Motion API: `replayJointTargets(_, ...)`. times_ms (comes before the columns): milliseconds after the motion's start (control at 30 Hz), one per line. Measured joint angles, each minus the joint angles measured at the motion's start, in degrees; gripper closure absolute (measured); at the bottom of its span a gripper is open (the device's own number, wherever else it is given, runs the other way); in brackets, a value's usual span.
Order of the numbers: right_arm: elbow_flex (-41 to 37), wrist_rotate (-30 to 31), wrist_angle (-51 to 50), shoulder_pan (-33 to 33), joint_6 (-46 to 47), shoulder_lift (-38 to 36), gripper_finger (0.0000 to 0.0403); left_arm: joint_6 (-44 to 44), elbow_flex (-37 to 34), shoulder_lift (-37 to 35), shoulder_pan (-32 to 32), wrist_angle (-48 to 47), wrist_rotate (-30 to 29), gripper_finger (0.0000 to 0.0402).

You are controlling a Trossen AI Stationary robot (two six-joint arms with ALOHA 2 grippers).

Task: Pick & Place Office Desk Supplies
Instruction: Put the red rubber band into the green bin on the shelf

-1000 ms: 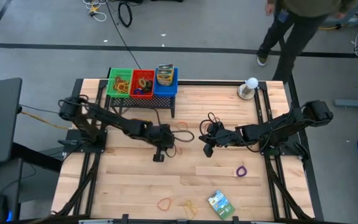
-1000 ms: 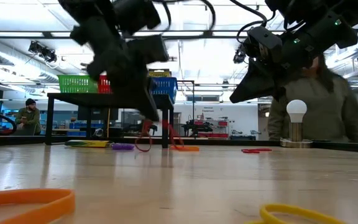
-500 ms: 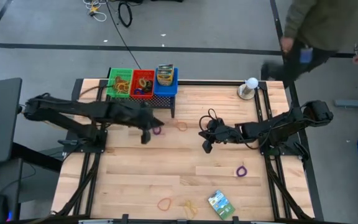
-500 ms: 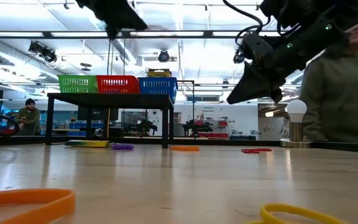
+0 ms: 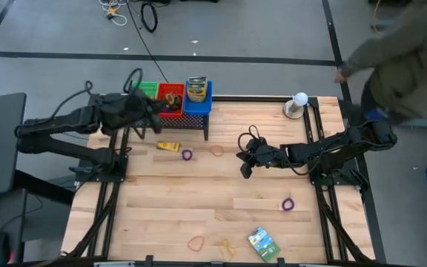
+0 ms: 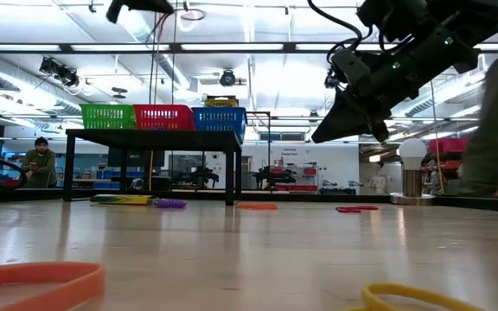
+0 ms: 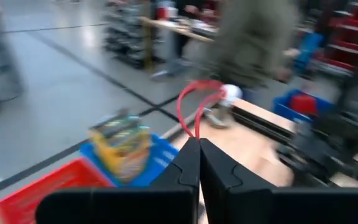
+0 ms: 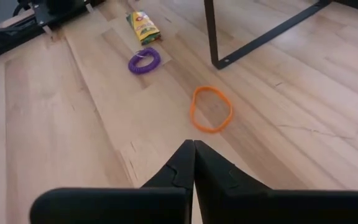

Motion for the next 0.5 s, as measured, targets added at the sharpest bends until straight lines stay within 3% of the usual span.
replayJointTargets(233, 0.0, -0.02, 0.08, 0.15, 1.21, 0.0, 0.0391, -8.67, 0.39, -2.85, 13.18, -13.84, -2.55, 0.0399)
replayJointTargets(500, 0.0, -0.03, 0.04, -0.58, 0.15, 0.0, 0.0391, -8.63, 0.31, -3.12, 30.05, -20.72, 4.46, 0.04)
